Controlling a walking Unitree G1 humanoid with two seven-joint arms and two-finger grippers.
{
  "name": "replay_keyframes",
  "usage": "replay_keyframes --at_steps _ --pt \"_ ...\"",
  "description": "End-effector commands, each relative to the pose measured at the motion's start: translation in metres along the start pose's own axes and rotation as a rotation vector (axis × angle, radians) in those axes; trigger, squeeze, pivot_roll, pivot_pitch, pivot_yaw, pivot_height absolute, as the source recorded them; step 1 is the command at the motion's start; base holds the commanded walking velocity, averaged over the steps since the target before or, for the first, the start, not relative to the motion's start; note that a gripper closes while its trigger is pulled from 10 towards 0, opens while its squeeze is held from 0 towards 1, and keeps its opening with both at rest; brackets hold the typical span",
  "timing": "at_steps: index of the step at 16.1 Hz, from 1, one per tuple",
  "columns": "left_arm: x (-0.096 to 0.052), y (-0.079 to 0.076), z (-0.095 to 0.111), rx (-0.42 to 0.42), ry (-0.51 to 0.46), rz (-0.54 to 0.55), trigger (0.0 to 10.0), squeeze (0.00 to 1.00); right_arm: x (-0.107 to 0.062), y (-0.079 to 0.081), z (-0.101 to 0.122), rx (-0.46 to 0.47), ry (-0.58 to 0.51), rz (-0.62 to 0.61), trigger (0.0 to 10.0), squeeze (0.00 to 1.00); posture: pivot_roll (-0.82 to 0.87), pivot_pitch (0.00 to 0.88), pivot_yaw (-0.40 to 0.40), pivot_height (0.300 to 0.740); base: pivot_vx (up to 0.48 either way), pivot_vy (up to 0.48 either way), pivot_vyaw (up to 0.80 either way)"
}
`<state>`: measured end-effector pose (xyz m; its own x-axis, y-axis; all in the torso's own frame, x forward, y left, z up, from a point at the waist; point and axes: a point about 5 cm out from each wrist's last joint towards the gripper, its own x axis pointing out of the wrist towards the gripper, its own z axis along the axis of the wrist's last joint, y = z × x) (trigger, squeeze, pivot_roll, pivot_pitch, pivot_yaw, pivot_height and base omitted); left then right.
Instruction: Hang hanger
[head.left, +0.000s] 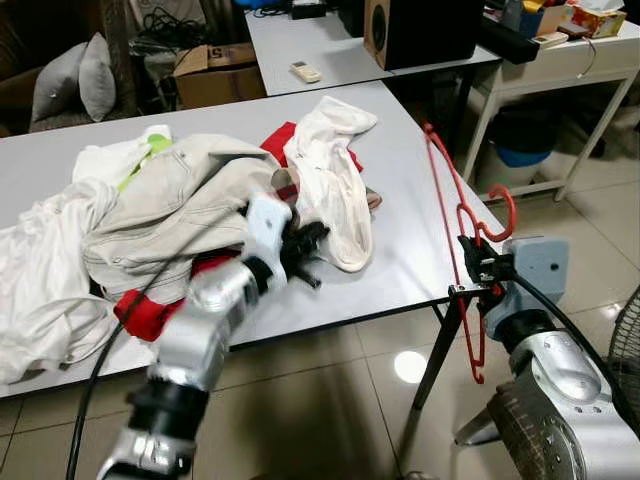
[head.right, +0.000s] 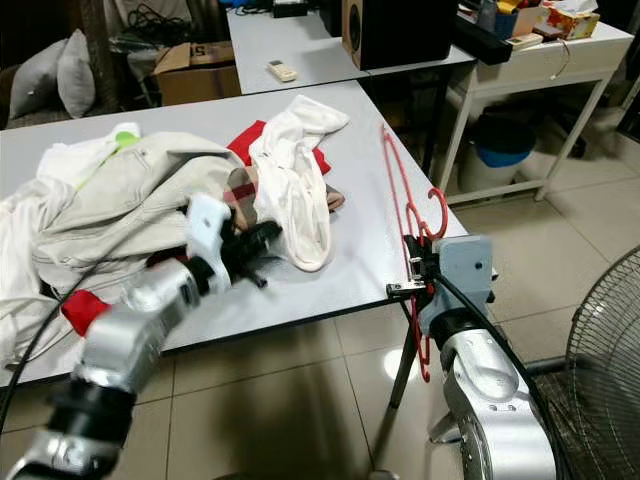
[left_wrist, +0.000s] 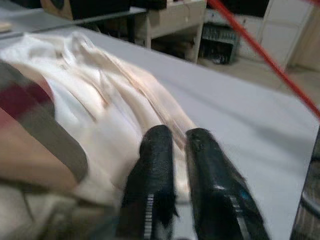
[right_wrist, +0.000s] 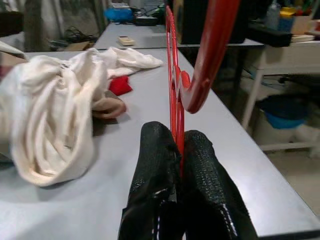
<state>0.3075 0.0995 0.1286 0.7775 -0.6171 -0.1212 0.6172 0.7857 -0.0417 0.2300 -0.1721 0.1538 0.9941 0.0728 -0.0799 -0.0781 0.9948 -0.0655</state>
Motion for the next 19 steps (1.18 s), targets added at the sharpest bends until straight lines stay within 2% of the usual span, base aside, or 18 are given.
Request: replay_keyframes --at_steps 1,3,8,10,11,13,14,15,17,19 --pt "-0.001 0.002 -0.003 0.034 0.011 0.026 10.0 1.0 -0.002 0.0 0.0 -0.002 0.003 -0.008 10.0 0.0 -0.1 0.0 0.111 0.74 0.0 0.0 0.0" --pt "0.0 0.005 -0.006 0.105 -0.01 0.126 10.0 1.0 -0.003 0.0 0.001 -0.007 0.005 -0.028 10.0 0.0 -0.12 0.0 0.12 0.74 0.0 0.0 0.0" --pt "0.011 -0.005 -0.02 0.015 0.009 0.099 10.0 1.0 -0.002 0.0 0.0 -0.015 0.01 -0.063 10.0 0.0 -0.14 0.0 0.138 0.74 0.0 0.0 0.0" --pt "0.016 0.003 -0.03 0.061 0.13 0.184 10.0 1.0 -0.001 -0.001 0.001 -0.019 0.005 -0.075 10.0 0.0 -0.15 0.0 0.141 0.74 0.0 0.0 0.0" --pt "0.017 0.004 -0.03 0.043 0.135 0.199 10.0 1.0 -0.001 -0.002 0.002 -0.02 0.005 -0.077 10.0 0.0 -0.15 0.0 0.139 0.74 0.0 0.0 0.0" --pt "0.023 0.0 -0.03 -0.07 0.119 0.2 10.0 1.0 0.0 -0.001 -0.001 -0.024 0.011 -0.081 10.0 0.0 -0.15 0.0 0.131 0.74 0.0 0.0 0.0" --pt "0.026 -0.004 -0.03 -0.136 0.1 0.177 10.0 0.61 0.0 -0.001 0.0 -0.026 0.01 -0.079 10.0 0.0 -0.15 0.0 0.13 0.74 0.0 0.0 0.0" --pt "0.03 -0.009 -0.028 -0.178 0.081 0.153 10.0 0.0 0.0 0.0 0.001 -0.028 0.011 -0.076 10.0 0.0 -0.15 0.0 0.13 0.74 0.0 0.0 0.0" --pt "0.031 -0.012 -0.027 -0.198 0.077 0.136 10.0 0.0 0.0 0.0 0.0 -0.029 0.012 -0.075 10.0 0.0 -0.16 0.0 0.128 0.74 0.0 0.0 0.0" --pt "0.031 -0.01 -0.034 -0.147 0.123 0.174 10.0 0.0 0.0 0.001 0.0 -0.032 0.014 -0.07 10.0 0.0 -0.15 0.0 0.125 0.74 0.0 0.0 0.0"
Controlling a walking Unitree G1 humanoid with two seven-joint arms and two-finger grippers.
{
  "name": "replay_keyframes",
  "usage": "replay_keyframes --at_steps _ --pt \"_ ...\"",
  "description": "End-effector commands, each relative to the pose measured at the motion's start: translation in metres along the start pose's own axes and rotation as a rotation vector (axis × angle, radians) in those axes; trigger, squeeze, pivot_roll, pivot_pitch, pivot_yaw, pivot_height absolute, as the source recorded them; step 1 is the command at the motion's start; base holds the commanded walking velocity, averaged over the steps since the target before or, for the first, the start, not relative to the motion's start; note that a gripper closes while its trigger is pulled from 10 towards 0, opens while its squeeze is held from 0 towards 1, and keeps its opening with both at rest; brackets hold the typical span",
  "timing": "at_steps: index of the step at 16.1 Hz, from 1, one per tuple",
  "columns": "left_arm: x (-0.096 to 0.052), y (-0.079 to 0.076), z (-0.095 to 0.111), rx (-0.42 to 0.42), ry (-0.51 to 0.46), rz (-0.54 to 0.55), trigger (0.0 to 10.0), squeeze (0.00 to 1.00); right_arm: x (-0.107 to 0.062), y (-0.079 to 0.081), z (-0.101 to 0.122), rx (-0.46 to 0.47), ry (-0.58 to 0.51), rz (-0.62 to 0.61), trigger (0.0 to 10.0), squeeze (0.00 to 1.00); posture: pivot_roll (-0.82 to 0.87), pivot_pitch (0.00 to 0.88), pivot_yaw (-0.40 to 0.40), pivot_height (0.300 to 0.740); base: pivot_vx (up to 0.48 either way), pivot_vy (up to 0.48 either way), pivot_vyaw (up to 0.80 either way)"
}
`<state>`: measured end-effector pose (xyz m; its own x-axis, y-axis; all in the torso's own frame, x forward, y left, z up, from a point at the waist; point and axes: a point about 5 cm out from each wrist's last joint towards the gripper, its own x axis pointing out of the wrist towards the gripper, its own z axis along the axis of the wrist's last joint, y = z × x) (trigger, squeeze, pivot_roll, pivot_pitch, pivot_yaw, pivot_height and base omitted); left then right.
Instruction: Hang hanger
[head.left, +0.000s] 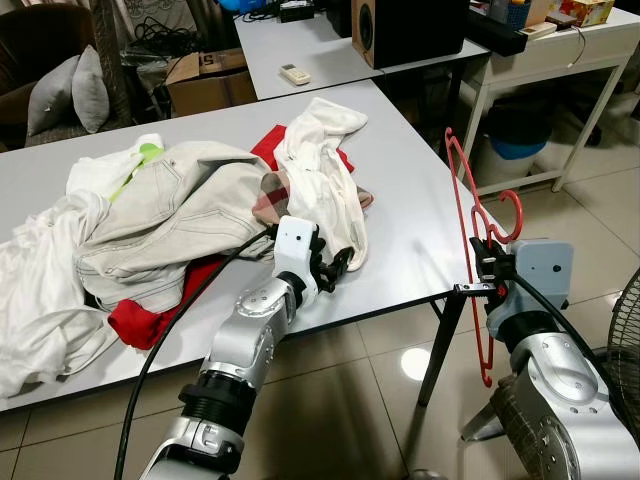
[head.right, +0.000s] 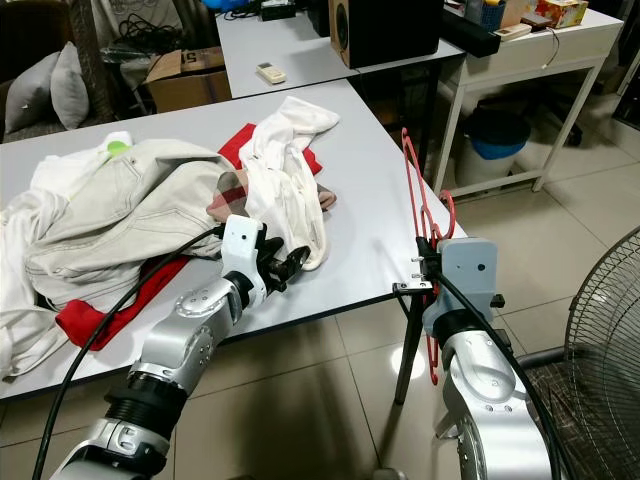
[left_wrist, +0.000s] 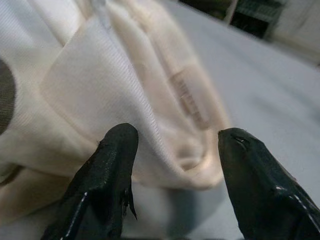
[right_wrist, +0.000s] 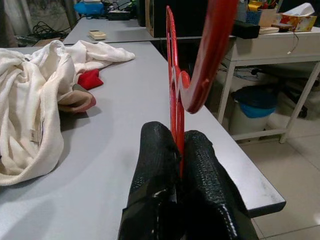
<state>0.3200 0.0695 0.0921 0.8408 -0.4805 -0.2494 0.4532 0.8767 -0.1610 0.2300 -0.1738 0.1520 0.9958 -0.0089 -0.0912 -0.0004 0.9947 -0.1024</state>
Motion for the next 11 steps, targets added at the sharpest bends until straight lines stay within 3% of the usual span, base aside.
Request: replay_keyframes --at_steps 1,2,4,6,11 --pt "0.0 0.01 -0.003 0.048 0.032 0.067 10.0 0.0 0.0 0.003 0.002 -0.005 -0.004 0.013 10.0 0.0 -0.15 0.0 0.125 0.74 0.0 0.0 0.0" --pt "0.002 0.019 -0.007 0.085 0.062 0.151 10.0 0.0 0.001 0.003 0.002 -0.011 -0.003 0.018 10.0 0.0 -0.15 0.0 0.12 0.74 0.0 0.0 0.0" --pt "0.003 0.022 -0.009 0.068 0.075 0.18 10.0 0.0 0.002 0.004 0.003 -0.015 -0.004 0.021 10.0 0.0 -0.15 0.0 0.119 0.74 0.0 0.0 0.0" --pt "0.004 0.021 -0.01 0.031 0.073 0.172 0.2 0.0 0.002 0.006 0.004 -0.016 -0.006 0.024 10.0 0.0 -0.15 0.0 0.119 0.74 0.0 0.0 0.0" --pt "0.007 0.017 -0.013 -0.034 0.052 0.146 0.0 0.0 0.0 0.005 0.003 -0.018 -0.005 0.017 10.0 0.0 -0.18 0.0 0.13 0.74 0.0 0.0 0.0"
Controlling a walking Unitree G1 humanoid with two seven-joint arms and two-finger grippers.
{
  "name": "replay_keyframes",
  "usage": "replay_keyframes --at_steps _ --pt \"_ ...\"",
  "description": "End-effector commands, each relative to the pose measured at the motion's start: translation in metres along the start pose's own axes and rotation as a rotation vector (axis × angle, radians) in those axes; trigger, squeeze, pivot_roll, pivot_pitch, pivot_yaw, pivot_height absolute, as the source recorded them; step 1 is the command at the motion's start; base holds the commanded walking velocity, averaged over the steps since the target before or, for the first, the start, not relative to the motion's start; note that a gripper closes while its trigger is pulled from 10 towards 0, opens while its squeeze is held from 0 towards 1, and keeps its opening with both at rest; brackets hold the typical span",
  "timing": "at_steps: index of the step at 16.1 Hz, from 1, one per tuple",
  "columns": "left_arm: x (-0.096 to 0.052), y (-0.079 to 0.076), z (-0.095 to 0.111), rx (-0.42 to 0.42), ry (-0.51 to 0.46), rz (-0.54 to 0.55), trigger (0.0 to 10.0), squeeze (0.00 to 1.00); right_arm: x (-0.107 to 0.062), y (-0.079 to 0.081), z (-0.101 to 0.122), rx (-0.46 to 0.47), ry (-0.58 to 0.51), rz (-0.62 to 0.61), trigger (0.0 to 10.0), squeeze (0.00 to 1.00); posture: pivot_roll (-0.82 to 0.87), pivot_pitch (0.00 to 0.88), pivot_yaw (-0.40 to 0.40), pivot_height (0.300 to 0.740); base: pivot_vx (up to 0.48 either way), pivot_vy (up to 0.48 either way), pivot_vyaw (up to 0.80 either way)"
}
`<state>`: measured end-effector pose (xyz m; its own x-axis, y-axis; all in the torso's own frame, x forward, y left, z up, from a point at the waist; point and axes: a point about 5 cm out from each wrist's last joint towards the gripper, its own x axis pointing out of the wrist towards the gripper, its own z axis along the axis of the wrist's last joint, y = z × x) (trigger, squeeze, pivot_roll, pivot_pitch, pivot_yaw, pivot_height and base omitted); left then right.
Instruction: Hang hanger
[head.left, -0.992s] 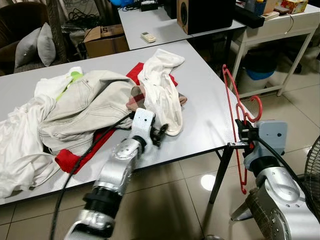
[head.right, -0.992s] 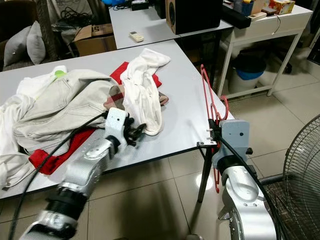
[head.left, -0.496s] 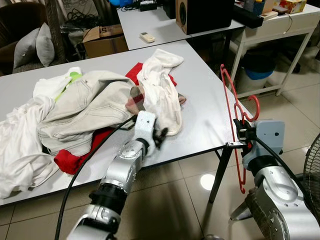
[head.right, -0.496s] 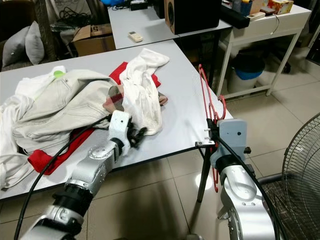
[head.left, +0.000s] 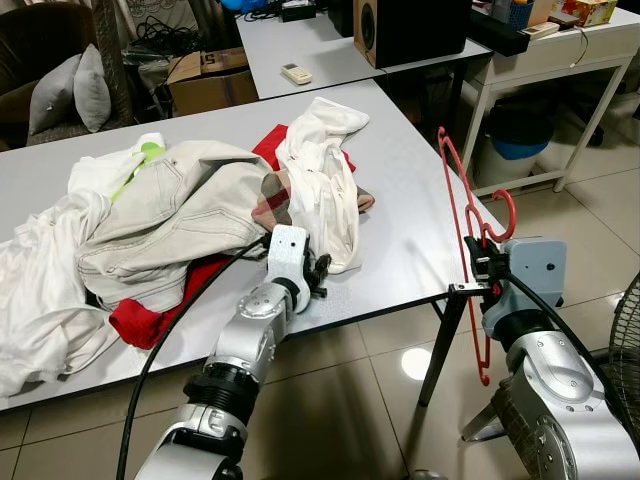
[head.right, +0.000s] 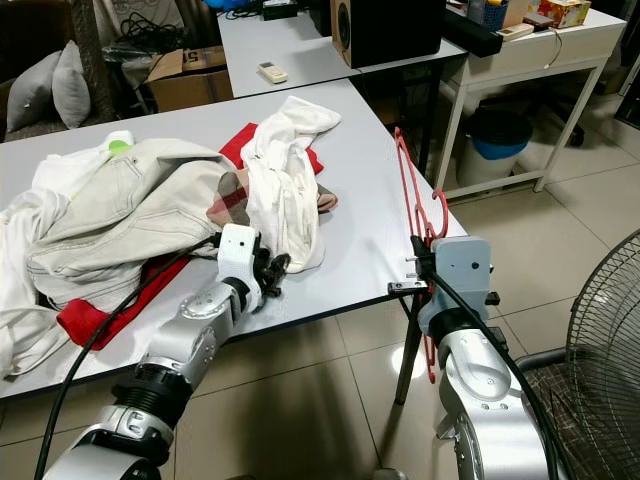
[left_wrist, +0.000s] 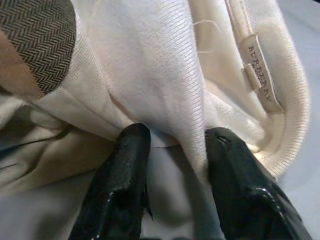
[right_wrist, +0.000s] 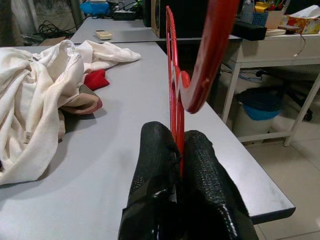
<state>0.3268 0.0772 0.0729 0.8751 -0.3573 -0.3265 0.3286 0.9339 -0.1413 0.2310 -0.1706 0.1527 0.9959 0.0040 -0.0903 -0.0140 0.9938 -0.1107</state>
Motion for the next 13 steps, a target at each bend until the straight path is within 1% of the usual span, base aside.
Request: replay_keyframes --at_steps 1,4,6,7,8,9,10,11,12,13 --pt "0.001 0.004 0.003 -0.022 -0.011 0.007 0.0 0.0 -0.002 0.001 0.002 -0.01 -0.003 0.003 10.0 0.0 -0.18 0.0 0.131 0.74 0.0 0.0 0.0" --pt "0.0 0.007 0.006 -0.023 -0.032 0.013 0.0 0.0 -0.003 0.0 0.003 -0.012 -0.008 0.0 10.0 0.0 -0.19 0.0 0.135 0.74 0.0 0.0 0.0" --pt "-0.001 0.012 0.013 0.007 -0.066 0.025 0.0 0.0 -0.004 -0.002 0.007 0.011 -0.024 0.017 10.0 0.0 -0.19 0.0 0.137 0.74 0.0 0.0 0.0" --pt "-0.004 0.016 0.022 0.036 -0.098 0.017 0.0 0.0 -0.005 -0.004 0.011 0.024 -0.043 0.06 10.0 0.0 -0.19 0.0 0.142 0.74 0.0 0.0 0.0" --pt "-0.007 0.021 0.039 0.132 -0.141 -0.022 0.0 0.0 -0.007 -0.008 0.017 0.05 -0.065 0.102 10.0 0.0 -0.19 0.0 0.142 0.74 0.0 0.0 0.0" --pt "-0.008 0.021 0.042 0.147 -0.146 -0.028 0.0 0.0 -0.008 -0.009 0.018 0.054 -0.068 0.106 10.0 0.0 -0.19 0.0 0.142 0.74 0.0 0.0 0.0" --pt "-0.013 0.027 0.071 0.212 -0.214 -0.07 0.0 0.0 -0.009 -0.01 0.027 0.086 -0.091 0.173 10.0 0.0 -0.18 0.0 0.134 0.74 0.0 0.0 0.0" --pt "-0.015 0.029 0.085 0.252 -0.247 -0.096 0.0 0.0 -0.009 -0.009 0.033 0.1 -0.108 0.223 10.0 0.0 -0.18 0.0 0.13 0.74 0.0 0.0 0.0" --pt "-0.021 0.029 0.113 0.362 -0.311 -0.161 0.0 0.0 -0.011 -0.005 0.041 0.131 -0.123 0.314 10.0 0.0 -0.16 0.0 0.125 0.74 0.0 0.0 0.0" --pt "-0.024 0.029 0.122 0.402 -0.329 -0.195 0.0 0.0 -0.012 -0.002 0.043 0.136 -0.118 0.362 10.0 0.0 -0.16 0.0 0.123 0.74 0.0 0.0 0.0"
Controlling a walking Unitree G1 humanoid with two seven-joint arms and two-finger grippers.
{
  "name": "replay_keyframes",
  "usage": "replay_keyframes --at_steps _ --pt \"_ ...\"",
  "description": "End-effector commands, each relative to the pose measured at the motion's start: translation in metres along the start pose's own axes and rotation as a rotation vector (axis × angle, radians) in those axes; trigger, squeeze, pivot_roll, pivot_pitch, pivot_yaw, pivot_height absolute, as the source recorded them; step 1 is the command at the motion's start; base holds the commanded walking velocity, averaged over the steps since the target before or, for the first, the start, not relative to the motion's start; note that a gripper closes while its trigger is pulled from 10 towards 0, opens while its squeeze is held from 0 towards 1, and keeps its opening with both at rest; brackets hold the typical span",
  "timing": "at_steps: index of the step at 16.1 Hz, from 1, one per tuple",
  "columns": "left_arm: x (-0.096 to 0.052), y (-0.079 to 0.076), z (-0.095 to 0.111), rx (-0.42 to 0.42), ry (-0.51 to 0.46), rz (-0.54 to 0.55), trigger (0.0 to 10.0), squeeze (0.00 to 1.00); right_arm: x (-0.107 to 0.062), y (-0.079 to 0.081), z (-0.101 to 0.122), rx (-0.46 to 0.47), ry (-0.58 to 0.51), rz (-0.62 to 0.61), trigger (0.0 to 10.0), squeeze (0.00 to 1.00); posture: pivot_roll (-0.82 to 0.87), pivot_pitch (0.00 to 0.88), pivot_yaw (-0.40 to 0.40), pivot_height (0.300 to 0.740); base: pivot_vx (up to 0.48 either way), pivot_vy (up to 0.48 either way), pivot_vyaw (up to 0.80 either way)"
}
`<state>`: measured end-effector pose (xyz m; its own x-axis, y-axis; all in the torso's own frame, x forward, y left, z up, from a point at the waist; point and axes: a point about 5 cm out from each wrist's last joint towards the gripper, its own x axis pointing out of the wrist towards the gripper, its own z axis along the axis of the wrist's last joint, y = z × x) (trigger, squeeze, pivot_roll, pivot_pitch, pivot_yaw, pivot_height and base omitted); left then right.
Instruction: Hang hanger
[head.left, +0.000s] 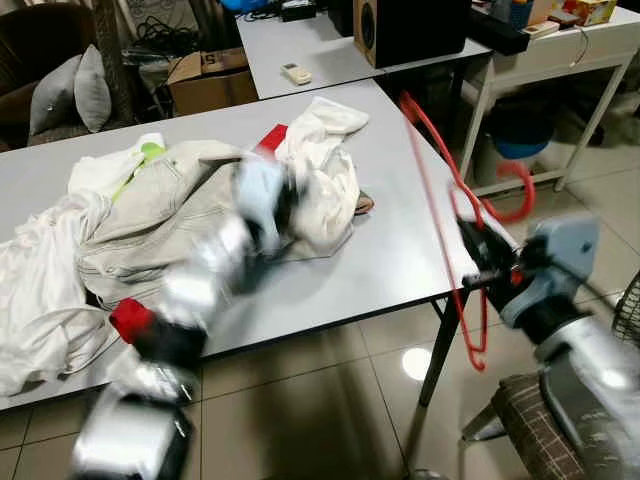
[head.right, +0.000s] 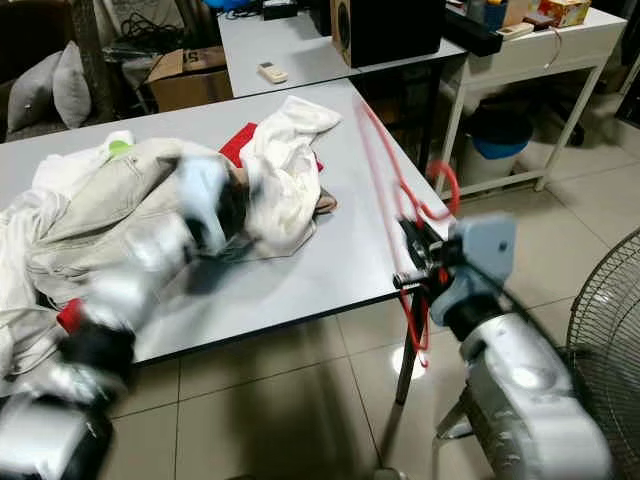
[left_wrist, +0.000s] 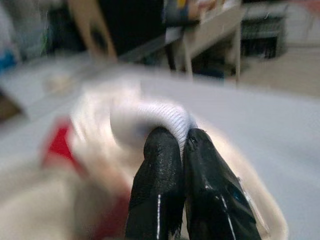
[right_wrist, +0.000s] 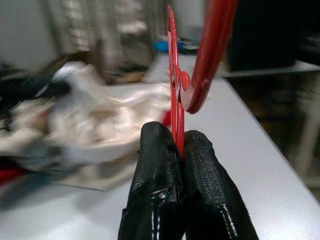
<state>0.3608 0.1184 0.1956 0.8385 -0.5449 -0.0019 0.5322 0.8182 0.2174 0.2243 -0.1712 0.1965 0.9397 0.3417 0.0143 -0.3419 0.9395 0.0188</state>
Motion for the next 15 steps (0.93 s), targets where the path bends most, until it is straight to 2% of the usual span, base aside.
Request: replay_keyframes --at_steps 1,2,4,7,10,11,12,13,15 --pt "0.0 -0.004 0.002 0.02 -0.005 -0.042 0.0 0.0 0.0 0.005 0.001 0.026 0.006 0.048 10.0 0.0 -0.16 0.0 0.123 0.74 0.0 0.0 0.0" --pt "-0.005 -0.005 0.01 0.064 -0.011 -0.098 0.0 0.0 -0.001 0.009 0.001 0.053 0.043 0.118 10.0 0.0 -0.14 0.0 0.115 0.74 0.0 0.0 0.0" --pt "-0.017 -0.014 0.012 0.108 0.023 -0.164 0.0 0.0 -0.006 0.016 -0.003 0.151 0.101 0.221 10.0 0.0 -0.12 0.0 0.104 0.74 0.0 0.0 0.0" --pt "-0.035 -0.023 0.007 0.136 0.074 -0.168 0.0 0.0 -0.004 0.009 -0.02 0.294 0.235 0.173 10.0 0.0 -0.1 0.0 0.087 0.74 0.0 0.0 0.0" --pt "-0.05 -0.016 0.003 0.143 0.087 -0.024 0.0 0.0 -0.005 0.004 -0.033 0.37 0.337 0.152 10.0 0.0 -0.07 0.0 0.068 0.74 0.0 0.0 0.0" --pt "-0.053 -0.016 0.006 0.163 0.079 -0.025 0.0 0.0 -0.006 0.004 -0.034 0.383 0.357 0.16 10.0 0.0 -0.06 0.0 0.061 0.74 0.0 0.0 0.0" --pt "-0.054 -0.016 0.008 0.177 0.072 -0.029 0.0 0.0 -0.006 0.005 -0.035 0.393 0.367 0.164 10.0 0.0 -0.06 0.0 0.061 0.74 0.0 0.0 0.0" --pt "-0.06 -0.026 0.012 0.212 0.046 -0.11 0.0 0.0 -0.003 0.005 -0.039 0.415 0.398 0.173 10.0 0.0 -0.04 0.0 0.049 0.74 0.0 0.0 0.0" --pt "-0.064 -0.035 0.011 0.225 0.05 -0.181 0.0 0.0 0.001 0.004 -0.041 0.433 0.413 0.171 10.0 0.0 -0.03 0.0 0.042 0.74 0.0 0.0 0.0"
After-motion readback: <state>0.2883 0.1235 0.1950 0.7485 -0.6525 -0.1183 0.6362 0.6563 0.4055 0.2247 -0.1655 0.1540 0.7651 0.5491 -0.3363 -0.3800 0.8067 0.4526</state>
